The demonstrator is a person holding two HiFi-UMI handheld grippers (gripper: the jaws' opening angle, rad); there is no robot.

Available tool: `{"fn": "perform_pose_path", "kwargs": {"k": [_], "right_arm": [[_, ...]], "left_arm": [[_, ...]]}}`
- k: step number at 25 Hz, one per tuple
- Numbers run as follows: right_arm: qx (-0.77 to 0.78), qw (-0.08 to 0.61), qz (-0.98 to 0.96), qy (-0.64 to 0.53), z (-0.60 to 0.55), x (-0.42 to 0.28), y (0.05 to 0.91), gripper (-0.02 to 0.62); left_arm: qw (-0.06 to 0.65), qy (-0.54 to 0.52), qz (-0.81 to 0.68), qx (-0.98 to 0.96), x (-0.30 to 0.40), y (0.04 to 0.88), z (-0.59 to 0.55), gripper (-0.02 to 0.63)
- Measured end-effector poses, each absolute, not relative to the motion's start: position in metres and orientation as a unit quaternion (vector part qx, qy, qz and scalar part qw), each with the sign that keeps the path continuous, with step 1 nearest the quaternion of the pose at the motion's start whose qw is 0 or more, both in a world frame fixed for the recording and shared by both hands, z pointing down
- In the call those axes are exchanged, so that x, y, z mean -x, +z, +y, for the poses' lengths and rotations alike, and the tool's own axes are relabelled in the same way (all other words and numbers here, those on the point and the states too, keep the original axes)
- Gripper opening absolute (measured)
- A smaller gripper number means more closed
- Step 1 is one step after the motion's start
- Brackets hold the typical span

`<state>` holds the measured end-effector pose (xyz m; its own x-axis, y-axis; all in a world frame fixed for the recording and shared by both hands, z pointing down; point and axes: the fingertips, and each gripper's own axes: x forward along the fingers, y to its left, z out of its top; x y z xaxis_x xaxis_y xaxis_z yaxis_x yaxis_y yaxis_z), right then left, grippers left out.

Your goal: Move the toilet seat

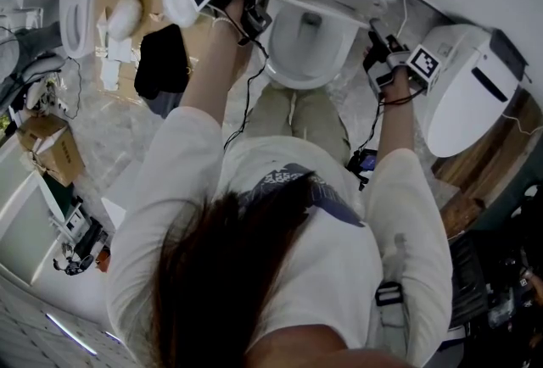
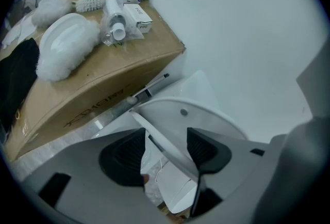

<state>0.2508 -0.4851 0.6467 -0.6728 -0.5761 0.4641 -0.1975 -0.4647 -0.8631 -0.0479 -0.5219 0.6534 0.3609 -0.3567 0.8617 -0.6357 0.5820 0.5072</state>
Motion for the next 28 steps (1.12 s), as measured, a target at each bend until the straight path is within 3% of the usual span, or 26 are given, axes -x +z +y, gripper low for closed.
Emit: {"fn": "perform_pose_path", "kwargs": {"k": [14,20,23,28], "right_arm": [[0.4,0.173,0.488,-0.756,-0.514,-0.256,0.641,0.267],[0.401,0.196,0.494,-0.746,-0.517,-0.258,0.64,0.268],[0.407,0.209,0.494,-0.74,-0.525,-0.26,0.639,0.27],[0.412,0.227,0.495,-0.731,-0.533,-0.264,0.637,0.275]], "left_arm": [[0.696,0.039,-0.596,-0.4,0.048,0.649,-0.549,0.238],[0.661,-0.011,-0.619,-0.423,0.053,0.637,-0.553,0.234],[0.591,0.033,-0.648,-0.478,0.063,0.62,-0.559,0.135],[0.586,0.014,-0.634,-0.505,0.06,0.617,-0.562,0.135]]}}
